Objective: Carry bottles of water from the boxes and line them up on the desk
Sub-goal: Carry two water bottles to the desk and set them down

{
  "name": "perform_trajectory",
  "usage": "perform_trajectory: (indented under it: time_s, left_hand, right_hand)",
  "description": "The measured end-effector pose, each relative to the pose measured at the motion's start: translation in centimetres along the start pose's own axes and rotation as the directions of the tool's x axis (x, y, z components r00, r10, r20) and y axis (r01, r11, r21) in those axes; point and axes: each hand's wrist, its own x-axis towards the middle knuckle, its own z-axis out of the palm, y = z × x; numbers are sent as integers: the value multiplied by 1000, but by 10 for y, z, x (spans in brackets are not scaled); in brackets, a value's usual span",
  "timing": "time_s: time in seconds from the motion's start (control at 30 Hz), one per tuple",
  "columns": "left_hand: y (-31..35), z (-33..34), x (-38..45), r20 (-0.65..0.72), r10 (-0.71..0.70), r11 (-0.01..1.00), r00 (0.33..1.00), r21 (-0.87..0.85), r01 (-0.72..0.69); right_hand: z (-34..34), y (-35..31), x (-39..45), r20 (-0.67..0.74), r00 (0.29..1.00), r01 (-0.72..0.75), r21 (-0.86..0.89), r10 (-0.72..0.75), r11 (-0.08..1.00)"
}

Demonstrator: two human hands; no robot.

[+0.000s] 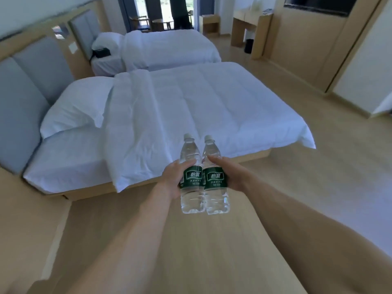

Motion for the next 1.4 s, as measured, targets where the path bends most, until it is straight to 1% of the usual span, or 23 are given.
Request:
perform_trajectory:
  time_s: [0.1, 0.23, 0.3, 0.4, 0.47, 0.67, 0.8, 0.97, 1.07, 1.2, 1.3, 1.4]
  left_hand:
    - [-15, 70, 30, 101, -61, 996, 993, 73, 53]
    - [-33, 157, 58, 230, -134, 979, 964, 181, 93]
    - [-41, 194, 67, 312, -171, 969, 934, 226, 102]
    - [-53, 239, 77, 449, -234, 956, 862, 266, 122]
    - [-59, 265, 86, 496, -265, 948, 827, 293, 127]
    - [-71, 339, 124, 558, -333, 914, 760, 391, 113]
    - [-68, 383, 161, 594, -394, 888, 701, 443, 124]
    - [-56, 435, 200, 615, -435, 864, 658, 491, 112]
    - [-52, 466, 214, 637, -456, 851, 622, 517, 95]
    - [-52, 504, 234, 677, -500, 832, 540, 549, 80]
    - [-57, 531, 248, 669, -517, 816, 533, 574, 70]
    - [-63, 559, 262, 652, -534, 810, 539, 578, 104]
  right_hand:
    - [-69, -3, -27, -90, 996, 30, 65, -24, 997]
    - [-146, -4, -66, -252, 967, 82, 140, -45, 987]
    - [-177, -2, -83, -314, 949, 91, 175, -32, 980]
    - [-215, 2, -105, -415, 910, 135, 223, -31, 966]
    - [-237, 5, -116, -472, 881, 173, 259, -31, 950]
    - [-298, 6, -129, -619, 784, 283, 287, -49, 915]
    - [-340, -9, -124, -687, 724, 323, 263, -59, 909]
    - [-381, -31, -121, -759, 650, 367, 265, -42, 892]
    - [-401, -40, -123, -777, 628, 401, 267, -51, 876]
    - [-431, -48, -127, -796, 603, 431, 266, -56, 862]
    - [-457, -54, -129, -806, 588, 449, 258, -65, 855]
    - [-490, -59, -128, -819, 569, 473, 262, -64, 841]
